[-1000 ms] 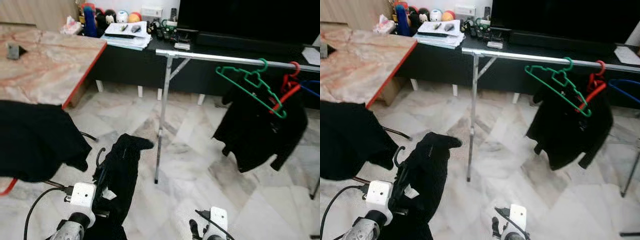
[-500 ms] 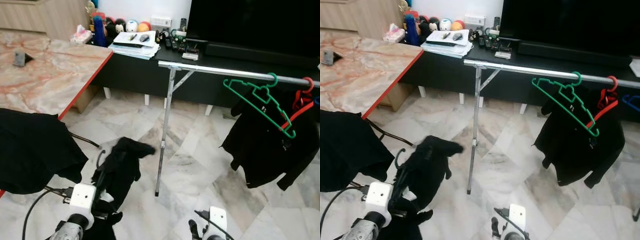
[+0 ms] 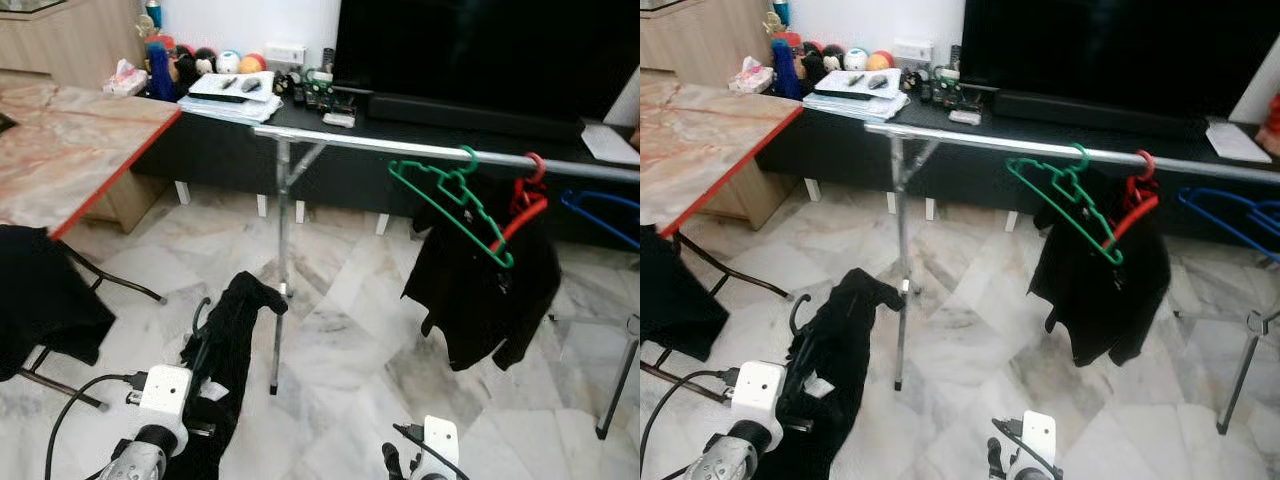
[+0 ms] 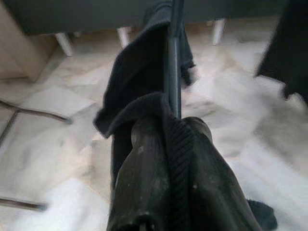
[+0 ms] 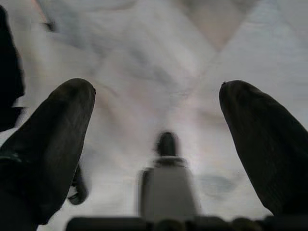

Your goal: Hang hanger

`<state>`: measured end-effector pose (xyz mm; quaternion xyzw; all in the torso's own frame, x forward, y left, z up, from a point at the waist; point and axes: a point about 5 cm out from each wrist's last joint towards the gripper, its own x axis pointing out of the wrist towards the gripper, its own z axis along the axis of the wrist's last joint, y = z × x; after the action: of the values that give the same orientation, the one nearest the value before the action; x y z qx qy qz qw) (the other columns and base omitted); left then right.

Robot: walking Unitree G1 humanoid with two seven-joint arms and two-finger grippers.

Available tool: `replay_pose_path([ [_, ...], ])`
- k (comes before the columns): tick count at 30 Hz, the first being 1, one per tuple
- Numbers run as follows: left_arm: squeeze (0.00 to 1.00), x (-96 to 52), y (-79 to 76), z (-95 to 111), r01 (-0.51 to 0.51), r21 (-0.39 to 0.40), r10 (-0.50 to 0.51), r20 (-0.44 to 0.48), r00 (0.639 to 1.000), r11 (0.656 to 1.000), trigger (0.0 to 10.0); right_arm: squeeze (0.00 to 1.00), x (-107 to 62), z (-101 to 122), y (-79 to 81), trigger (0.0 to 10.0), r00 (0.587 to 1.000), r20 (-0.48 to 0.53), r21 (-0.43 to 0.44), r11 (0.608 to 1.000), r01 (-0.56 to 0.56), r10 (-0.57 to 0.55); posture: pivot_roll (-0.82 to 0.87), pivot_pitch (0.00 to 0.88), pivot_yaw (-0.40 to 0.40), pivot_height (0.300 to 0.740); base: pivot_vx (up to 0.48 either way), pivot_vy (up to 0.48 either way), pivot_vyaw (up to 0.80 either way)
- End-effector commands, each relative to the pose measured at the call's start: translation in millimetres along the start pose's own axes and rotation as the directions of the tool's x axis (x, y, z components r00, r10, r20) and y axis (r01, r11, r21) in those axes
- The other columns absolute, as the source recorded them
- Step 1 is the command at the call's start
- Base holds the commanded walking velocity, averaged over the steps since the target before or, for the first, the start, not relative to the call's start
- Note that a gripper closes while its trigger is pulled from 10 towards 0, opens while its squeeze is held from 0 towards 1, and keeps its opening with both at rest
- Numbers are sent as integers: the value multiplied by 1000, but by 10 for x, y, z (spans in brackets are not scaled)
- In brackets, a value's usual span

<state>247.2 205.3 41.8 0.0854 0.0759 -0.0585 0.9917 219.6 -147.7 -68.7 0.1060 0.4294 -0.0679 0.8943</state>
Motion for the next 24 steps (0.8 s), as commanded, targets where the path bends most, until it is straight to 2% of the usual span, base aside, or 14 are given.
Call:
replay_pose_path([
  [1, 0, -15, 46, 28, -7, 20, 6, 20, 1000, 1000, 10000, 0, 1, -1, 18, 10000, 1000, -5, 0, 1000, -1, 1, 78, 99, -56, 740, 0, -435, 0],
  [11, 0, -4, 76, 45, -25, 30, 24, 20, 1000, 999, 10000, 0, 3, 10, 27, 10000, 1000, -2, 14, 1000, 8, -8, 82, 130, -62, 740, 0, -424, 0],
  [24, 0, -65, 125, -19, -83, -25, 83, -5, 997, 996, 10000, 0, 5, 24, 24, 10000, 1000, -2, -22, 1000, -5, 5, 69, 156, -67, 740, 0, 0, 0],
])
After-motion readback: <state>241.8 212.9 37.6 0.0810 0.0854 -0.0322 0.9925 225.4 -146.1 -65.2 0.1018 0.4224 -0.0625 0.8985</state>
